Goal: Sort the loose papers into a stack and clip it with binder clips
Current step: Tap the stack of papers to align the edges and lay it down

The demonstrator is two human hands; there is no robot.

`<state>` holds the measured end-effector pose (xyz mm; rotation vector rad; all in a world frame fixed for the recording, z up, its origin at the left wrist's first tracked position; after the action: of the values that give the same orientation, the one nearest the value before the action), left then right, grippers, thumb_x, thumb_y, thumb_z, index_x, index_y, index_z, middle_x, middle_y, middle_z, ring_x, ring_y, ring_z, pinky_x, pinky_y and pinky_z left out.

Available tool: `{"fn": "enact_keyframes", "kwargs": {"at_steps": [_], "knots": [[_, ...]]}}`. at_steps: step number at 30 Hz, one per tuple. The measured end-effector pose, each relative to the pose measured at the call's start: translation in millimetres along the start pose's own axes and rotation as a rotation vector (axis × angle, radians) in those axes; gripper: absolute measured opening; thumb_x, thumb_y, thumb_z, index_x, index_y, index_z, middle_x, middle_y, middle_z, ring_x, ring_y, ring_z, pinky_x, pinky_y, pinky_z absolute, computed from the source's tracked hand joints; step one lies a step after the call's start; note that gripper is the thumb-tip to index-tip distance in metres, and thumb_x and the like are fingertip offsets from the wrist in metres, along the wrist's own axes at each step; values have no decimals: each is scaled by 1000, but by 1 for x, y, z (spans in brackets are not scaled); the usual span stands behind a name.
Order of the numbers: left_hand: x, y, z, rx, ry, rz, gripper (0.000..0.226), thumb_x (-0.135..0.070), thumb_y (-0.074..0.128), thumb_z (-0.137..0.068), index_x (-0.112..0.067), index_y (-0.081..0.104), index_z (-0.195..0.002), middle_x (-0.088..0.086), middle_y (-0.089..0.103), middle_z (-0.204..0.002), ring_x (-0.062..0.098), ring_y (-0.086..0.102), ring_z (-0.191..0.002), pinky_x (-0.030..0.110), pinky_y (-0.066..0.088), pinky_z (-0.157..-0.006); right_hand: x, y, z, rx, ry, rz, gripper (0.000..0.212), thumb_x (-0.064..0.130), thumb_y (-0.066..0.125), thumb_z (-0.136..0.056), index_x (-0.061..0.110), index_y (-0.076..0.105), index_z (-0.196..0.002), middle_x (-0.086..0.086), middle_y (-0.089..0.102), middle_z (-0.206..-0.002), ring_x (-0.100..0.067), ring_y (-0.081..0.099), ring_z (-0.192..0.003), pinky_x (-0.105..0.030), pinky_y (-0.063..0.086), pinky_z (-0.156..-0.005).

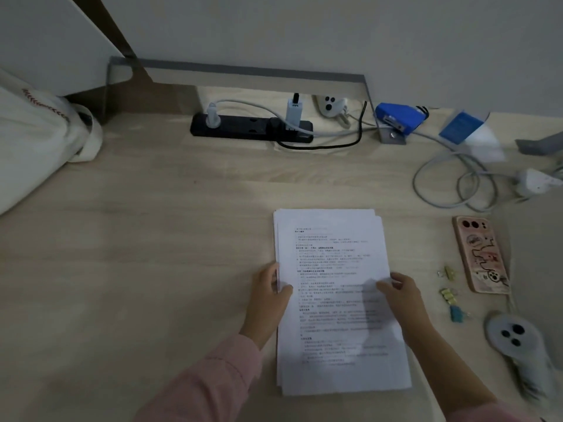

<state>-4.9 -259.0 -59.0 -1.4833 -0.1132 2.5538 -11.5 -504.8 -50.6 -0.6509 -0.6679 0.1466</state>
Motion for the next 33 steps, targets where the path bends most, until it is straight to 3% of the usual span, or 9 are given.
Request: {"fn": "enact_keyframes", "kwargs": {"at_steps": [4,6,8,10,14,18,22,29,33], "knots": [[3,8,10,-192,-150,139,44,-24,54,-71,-19,61,-114,7,63,-117,17,63,-104,39,52,-92,21,-5,-21,206,-21,-41,22,14,56,-87,3,62,-105,-14,63,-101,-29,58,-85,-33,44,-69],[-4,5,17,-204,-178,172,32,-10,52,-81,-12,61,-112,5,66,-110,18,64,-100,27,54,-83,23,0,-22,251,-43,-23,15,14,56,-87,5,63,-96,-16,64,-100,-29,58,-84,-37,47,-73],[-6,4,19,-191,-192,212,30,1,46,-87,-8,61,-112,6,67,-106,21,64,-98,23,52,-76,20,4,-13,303,-72,-60,18,13,57,-86,6,60,-102,-12,65,-98,-29,61,-85,-39,52,-75],[-6,1,21,-192,-235,276,30,0,47,-87,-6,60,-113,8,67,-108,24,63,-100,32,52,-82,22,7,-8,363,-108,-153,24,8,56,-86,10,56,-110,-7,65,-96,-25,63,-84,-38,53,-71],[9,-17,23,-268,-307,305,43,-21,57,-65,-5,66,-104,16,69,-106,34,65,-100,47,52,-88,25,22,10,568,-142,-257,38,4,56,-86,15,55,-122,-12,67,-111,-33,66,-95,-48,53,-85],[18,-44,33,-368,-316,363,45,-21,65,-66,1,61,-105,18,65,-110,32,64,-98,38,54,-78,46,33,30,686,-228,-293,35,5,57,-86,16,59,-119,-9,71,-108,-29,70,-91,-41,58,-75],[-2,-69,44,-339,-195,431,41,-18,63,-81,-8,55,-121,10,65,-117,22,64,-102,26,52,-73,86,33,57,779,-374,-310,31,8,57,-86,18,61,-115,-5,74,-102,-26,71,-88,-33,58,-66],[-92,-109,84,-539,365,458,29,-8,57,-78,-16,63,-105,-18,72,-91,-2,65,-85,10,49,-66,161,5,95,739,-701,-409,30,5,54,-83,17,65,-109,3,73,-102,-13,68,-92,-25,56,-75],[-92,-107,88,-567,387,426,28,-5,56,-75,-7,59,-103,-20,69,-79,-7,63,-77,8,47,-64,161,13,92,676,-709,-373,29,-3,51,-83,17,66,-99,11,74,-89,-1,66,-85,-13,50,-70]]}}
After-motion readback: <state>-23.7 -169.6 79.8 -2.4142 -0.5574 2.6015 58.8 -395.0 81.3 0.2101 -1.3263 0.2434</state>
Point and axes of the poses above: each hand's wrist, its own z-axis away from the middle knuckle, its own y-axis out of the palm, x = y × z, the point moved 4 cm from there along -z, towards the middle knuckle
